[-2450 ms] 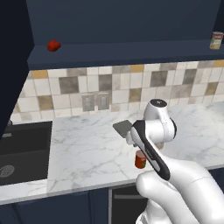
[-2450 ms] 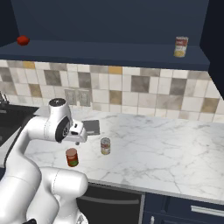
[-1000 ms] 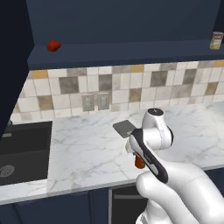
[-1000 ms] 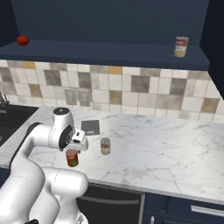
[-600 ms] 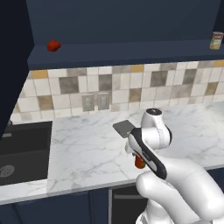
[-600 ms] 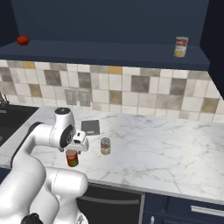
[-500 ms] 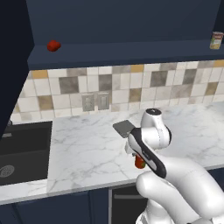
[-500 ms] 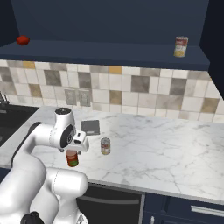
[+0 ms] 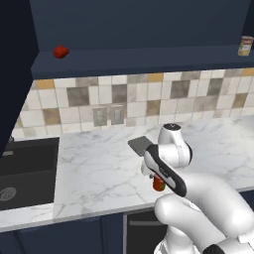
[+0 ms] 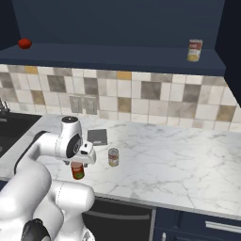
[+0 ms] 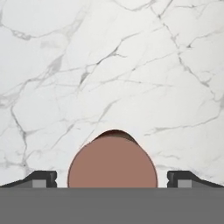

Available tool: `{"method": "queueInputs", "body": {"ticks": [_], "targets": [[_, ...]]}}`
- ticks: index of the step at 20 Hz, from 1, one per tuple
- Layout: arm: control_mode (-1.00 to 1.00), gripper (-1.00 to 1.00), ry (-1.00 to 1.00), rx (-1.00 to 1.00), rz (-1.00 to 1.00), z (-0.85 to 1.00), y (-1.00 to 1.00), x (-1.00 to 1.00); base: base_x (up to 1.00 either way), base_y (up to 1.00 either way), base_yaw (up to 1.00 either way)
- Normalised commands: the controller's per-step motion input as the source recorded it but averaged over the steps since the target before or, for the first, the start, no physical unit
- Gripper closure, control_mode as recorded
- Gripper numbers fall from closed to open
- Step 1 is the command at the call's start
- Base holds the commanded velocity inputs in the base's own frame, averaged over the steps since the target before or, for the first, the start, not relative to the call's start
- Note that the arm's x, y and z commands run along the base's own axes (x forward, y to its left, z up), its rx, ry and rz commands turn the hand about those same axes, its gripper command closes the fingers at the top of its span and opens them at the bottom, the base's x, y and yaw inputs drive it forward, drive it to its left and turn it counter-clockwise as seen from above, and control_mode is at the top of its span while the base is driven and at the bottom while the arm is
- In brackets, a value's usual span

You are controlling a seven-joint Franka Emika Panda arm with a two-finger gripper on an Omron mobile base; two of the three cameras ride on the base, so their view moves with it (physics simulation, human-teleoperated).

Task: Pick the cans from the counter and place them in their designated side in the cabinet.

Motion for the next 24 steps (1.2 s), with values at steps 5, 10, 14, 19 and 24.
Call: {"method": "queueInputs", "body": {"ticks": [5, 10, 14, 19, 24], "targets": [[-1.0, -1.0, 0.01, 0.0, 0.0, -0.18, 0.0, 0.0, 0.0, 0.0, 0.0], [-1.0, -1.0, 0.0, 0.0, 0.0, -0.18, 0.0, 0.0, 0.0, 0.0, 0.0], [-1.0, -1.0, 0.02, 0.0, 0.0, -0.19, 0.0, 0.0, 0.0, 0.0, 0.0], [-1.0, 1.0, 0.02, 0.0, 0.0, -0.23, 0.0, -0.04, 0.0, 0.0, 0.0], [-1.0, 1.0, 0.0, 0.0, 0.0, -0.08, 0.0, -0.05, 0.0, 0.0, 0.0]]}}
